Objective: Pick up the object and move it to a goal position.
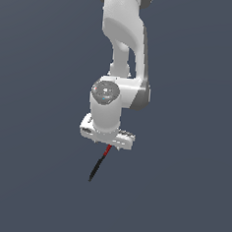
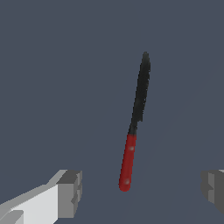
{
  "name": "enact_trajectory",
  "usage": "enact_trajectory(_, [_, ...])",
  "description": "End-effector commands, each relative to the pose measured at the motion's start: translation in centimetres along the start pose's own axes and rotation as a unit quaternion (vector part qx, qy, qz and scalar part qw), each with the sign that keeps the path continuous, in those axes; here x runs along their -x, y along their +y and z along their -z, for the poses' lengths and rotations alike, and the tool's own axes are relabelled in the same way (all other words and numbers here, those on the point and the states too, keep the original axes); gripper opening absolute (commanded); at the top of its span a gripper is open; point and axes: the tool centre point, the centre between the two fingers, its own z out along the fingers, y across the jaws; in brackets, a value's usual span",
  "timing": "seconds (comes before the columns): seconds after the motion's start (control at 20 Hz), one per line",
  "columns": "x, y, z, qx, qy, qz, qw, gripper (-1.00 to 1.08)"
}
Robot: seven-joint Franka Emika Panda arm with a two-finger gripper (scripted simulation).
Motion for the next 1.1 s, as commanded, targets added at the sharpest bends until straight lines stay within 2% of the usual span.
enact_trajectory(0.0, [-1.0, 0.4, -1.5, 0.001, -0.001, -0.026, 0.9997, 1.00])
enact_trajectory(0.45, [-2.9, 1.5, -4.9, 0.004, -0.003, -0.081, 0.9967, 1.00])
enact_trajectory(1.05, [-3.0, 1.6, -6.8, 0.004, -0.004, -0.088, 0.9961, 1.00])
